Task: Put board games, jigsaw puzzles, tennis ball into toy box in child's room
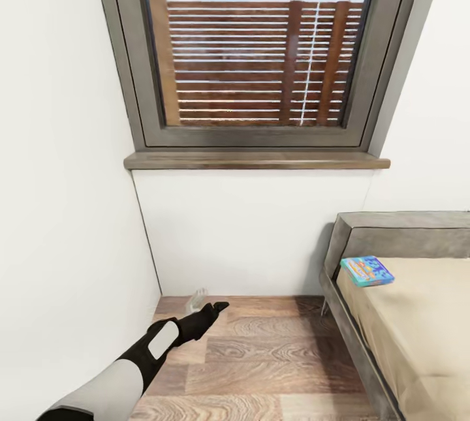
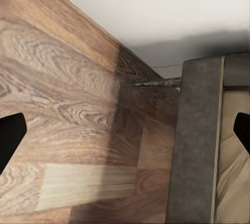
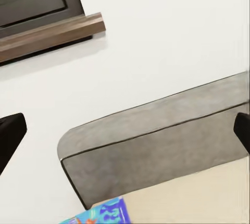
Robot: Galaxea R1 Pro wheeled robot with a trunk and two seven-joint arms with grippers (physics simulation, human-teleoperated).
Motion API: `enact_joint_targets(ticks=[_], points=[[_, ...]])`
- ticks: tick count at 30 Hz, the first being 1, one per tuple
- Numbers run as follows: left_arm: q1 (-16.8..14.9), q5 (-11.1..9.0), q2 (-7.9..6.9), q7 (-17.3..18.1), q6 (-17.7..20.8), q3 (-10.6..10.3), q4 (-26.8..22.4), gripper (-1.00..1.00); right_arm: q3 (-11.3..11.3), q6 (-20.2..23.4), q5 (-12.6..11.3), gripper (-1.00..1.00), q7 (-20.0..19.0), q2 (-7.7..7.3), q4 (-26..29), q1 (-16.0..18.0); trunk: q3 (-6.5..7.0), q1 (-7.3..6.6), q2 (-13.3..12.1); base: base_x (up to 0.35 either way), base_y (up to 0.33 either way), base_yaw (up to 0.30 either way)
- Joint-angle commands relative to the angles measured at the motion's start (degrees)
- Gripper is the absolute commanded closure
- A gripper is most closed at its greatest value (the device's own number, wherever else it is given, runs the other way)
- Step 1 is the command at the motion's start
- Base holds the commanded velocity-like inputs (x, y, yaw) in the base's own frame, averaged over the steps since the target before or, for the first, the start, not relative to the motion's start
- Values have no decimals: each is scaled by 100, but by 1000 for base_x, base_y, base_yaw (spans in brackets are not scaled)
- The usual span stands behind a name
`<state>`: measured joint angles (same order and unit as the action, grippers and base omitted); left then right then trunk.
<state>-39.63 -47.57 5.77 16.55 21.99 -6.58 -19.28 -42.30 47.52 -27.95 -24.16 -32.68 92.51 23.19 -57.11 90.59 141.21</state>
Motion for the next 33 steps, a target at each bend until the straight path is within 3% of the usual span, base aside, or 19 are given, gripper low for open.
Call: enact_joint_targets(ticks=[1,8,24,33], points=[[-1,-28,-1,5,16,-22,-4,-100,-3,37,8,-100,-27,-1,4,10,-5,-1,2,0,273,-285],[-1,-23,40,6,-62,-27,-5,-100,1,44,9,-100,-40,-2,4,5,-5,-1,2,16,198,-292],[-1,-32,52,4,-125,-24,-6,-100,2,46,10,-100,-41,-2,4,3,-5,-1,2,3,15,-297],[-1,-24,55,14,-118,-34,-8,-100,2,46,11,-100,-38,-2,4,5,-5,-1,2,250,0,-297]])
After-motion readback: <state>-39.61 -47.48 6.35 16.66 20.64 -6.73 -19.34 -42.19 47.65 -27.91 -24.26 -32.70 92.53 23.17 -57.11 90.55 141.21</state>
